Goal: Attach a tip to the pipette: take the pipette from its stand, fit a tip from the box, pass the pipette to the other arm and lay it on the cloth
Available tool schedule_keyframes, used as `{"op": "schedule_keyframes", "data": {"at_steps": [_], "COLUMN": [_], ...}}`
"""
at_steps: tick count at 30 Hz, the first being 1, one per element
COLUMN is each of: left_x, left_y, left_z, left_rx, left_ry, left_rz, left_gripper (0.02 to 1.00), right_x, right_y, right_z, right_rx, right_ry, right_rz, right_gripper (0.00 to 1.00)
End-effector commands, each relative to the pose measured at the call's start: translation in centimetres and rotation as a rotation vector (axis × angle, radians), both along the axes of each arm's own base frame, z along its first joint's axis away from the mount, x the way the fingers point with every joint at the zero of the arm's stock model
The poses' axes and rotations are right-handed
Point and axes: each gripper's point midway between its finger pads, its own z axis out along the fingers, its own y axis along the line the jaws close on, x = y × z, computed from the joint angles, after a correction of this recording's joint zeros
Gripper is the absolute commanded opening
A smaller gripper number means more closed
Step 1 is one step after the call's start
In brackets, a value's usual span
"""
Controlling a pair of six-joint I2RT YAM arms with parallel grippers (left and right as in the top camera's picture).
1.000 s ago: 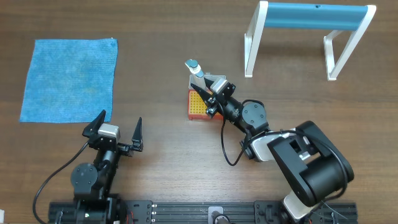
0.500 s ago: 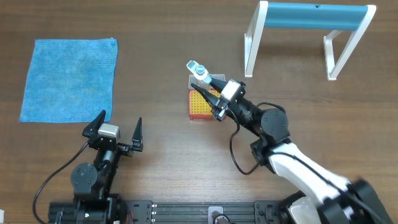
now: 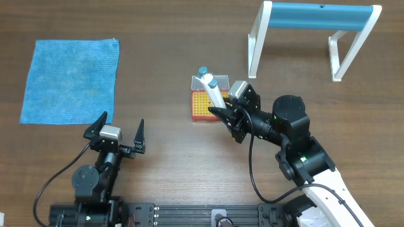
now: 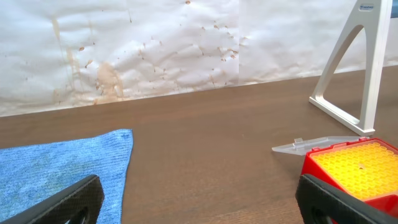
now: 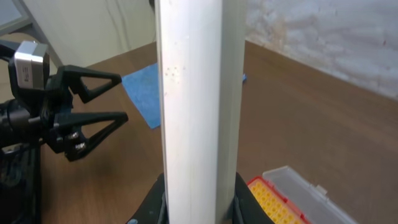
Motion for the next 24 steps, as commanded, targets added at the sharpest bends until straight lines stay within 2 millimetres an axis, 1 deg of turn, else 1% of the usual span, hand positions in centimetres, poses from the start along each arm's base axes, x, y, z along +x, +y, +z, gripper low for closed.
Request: {"op": "schedule_keyframes", "data": {"at_steps": [1,5,9,15,16,17,18,19,20,21,22,23,24], "left_x": [0.0,0.0,0.0,0.0,-0.1,-0.3,-0.6,-1.0,-1.4,-1.7,-2.2,-2.6,-2.9], "left_y": [-0.2,-0.2,-0.2,-0.2,-0.5,-1.3,-2.5,-3.5,-4.2,-5.0,-5.8,-6.4,-6.9], "left_z": [-0.1,-0.1,-0.1,-0.1,0.0,0.1,0.4,0.8,1.1,1.3,1.5,1.3,1.1], "left_rx": [0.005,0.005,0.005,0.004,0.004,-0.004,-0.055,-0.164,-0.313,-0.501,-0.730,-0.937,-1.102], "left_ry": [-0.004,-0.004,-0.004,-0.004,-0.006,-0.010,-0.009,0.009,0.050,0.115,0.215,0.326,0.426], "left_rz": [-0.011,-0.011,-0.011,-0.012,-0.027,-0.075,-0.145,-0.207,-0.245,-0.284,-0.322,-0.341,-0.346], "left_gripper": [0.996,0.998,0.996,0.998,0.996,0.996,0.998,0.996,0.998,0.998,0.996,0.998,0.998], "right_x": [-0.1,-0.2,-0.2,-0.2,-0.2,-0.3,-0.3,-0.3,-0.2,-0.2,-0.1,0.0,0.1], "right_y": [0.1,0.1,0.1,0.1,0.1,0.1,0.0,0.0,0.0,-0.1,-0.1,-0.2,-0.2], "right_z": [0.6,0.4,0.4,0.5,0.3,0.2,0.1,0.1,0.1,0.1,0.1,0.1,0.1], "right_rx": [0.070,0.211,0.307,0.335,0.332,0.328,0.326,0.327,0.327,0.327,0.327,0.328,0.329], "right_ry": [0.120,0.393,0.563,0.612,0.617,0.625,0.628,0.627,0.625,0.623,0.622,0.619,0.617], "right_rz": [-0.024,-0.108,-0.163,-0.177,-0.178,-0.181,-0.183,-0.183,-0.188,-0.192,-0.198,-0.204,-0.205], "right_gripper": [0.080,0.080,0.080,0.080,0.082,0.080,0.080,0.080,0.084,0.080,0.080,0.080,0.080]}}
